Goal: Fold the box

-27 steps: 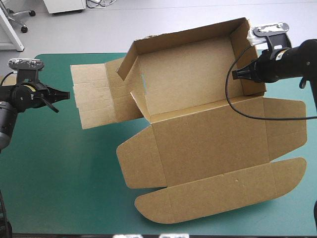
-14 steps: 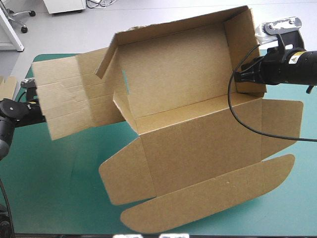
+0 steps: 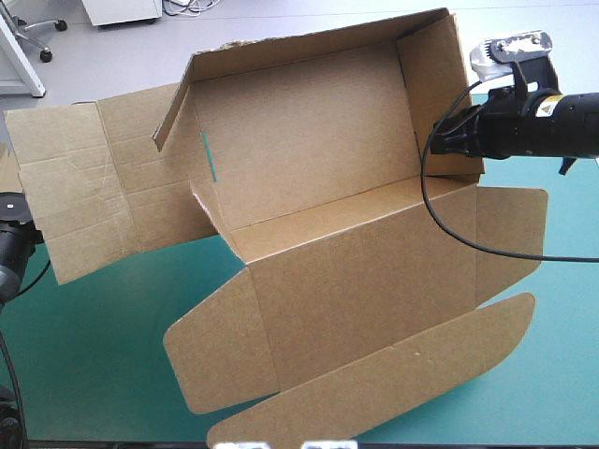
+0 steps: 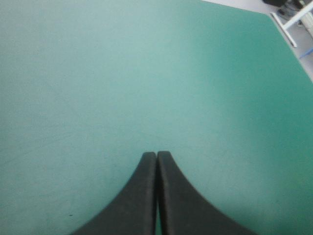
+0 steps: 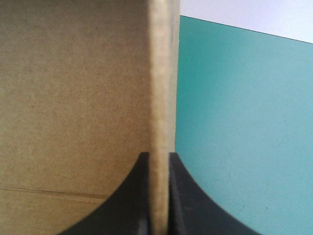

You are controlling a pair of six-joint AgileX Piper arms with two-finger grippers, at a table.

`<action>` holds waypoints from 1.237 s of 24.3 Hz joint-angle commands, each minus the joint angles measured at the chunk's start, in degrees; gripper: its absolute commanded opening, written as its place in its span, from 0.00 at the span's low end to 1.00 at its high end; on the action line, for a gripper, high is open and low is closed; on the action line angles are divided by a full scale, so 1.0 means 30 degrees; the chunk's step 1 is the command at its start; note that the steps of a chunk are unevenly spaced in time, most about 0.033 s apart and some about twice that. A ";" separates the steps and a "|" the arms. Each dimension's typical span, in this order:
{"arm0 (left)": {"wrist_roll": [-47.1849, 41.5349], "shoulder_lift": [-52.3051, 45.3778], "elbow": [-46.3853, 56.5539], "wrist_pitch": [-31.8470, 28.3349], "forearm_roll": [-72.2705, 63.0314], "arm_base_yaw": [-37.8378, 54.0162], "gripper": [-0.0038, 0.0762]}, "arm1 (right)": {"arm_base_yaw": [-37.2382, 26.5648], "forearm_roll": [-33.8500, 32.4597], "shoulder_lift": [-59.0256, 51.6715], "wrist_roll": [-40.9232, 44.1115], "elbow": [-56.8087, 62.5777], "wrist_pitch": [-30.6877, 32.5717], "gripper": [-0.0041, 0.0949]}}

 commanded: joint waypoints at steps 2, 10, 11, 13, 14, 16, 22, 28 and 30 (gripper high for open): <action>0.0529 -0.0622 -0.0516 0.1127 -0.2348 -0.0024 0.04 | -0.0123 0.1687 0.0275 -0.0122 -0.0568 -0.0174 0.03; 0.1171 -0.0622 -0.0516 0.2720 -0.3106 -0.0927 0.04 | -0.0123 0.1559 0.1774 -0.0166 -0.0568 -0.0555 0.03; 0.1171 -0.0622 -0.0516 0.2773 -0.3054 -0.1087 0.04 | -0.0123 0.1609 0.1917 -0.0205 -0.0568 -0.0555 0.03; 0.1208 -0.0622 -0.0516 0.3024 -0.3021 -0.1399 0.04 | -0.0123 0.1609 0.2193 -0.0205 -0.0568 -0.0672 0.03; 0.1239 -0.0622 -0.0516 0.3024 -0.3021 -0.1484 0.04 | -0.0123 0.1609 0.2344 -0.0253 -0.0568 -0.0675 0.03; 0.1239 -0.0622 -0.0516 0.3024 -0.3274 -0.1564 0.04 | -0.0123 0.1609 0.2576 -0.0244 -0.0568 -0.0704 0.03; 0.1497 -0.0622 -0.0516 0.3975 -0.4912 -0.1564 0.04 | -0.0123 0.1391 0.3857 -0.0244 -0.0568 -0.0753 0.03; 0.1729 -0.0622 -0.0516 0.4277 -0.6128 -0.1564 0.04 | 0.0974 0.0149 0.5187 -0.0123 -0.0531 -0.1095 0.03; 0.1739 -0.0622 -0.0516 0.4569 -0.6170 -0.1564 0.03 | 0.1288 -0.0143 0.5362 0.0002 -0.0531 -0.1336 0.03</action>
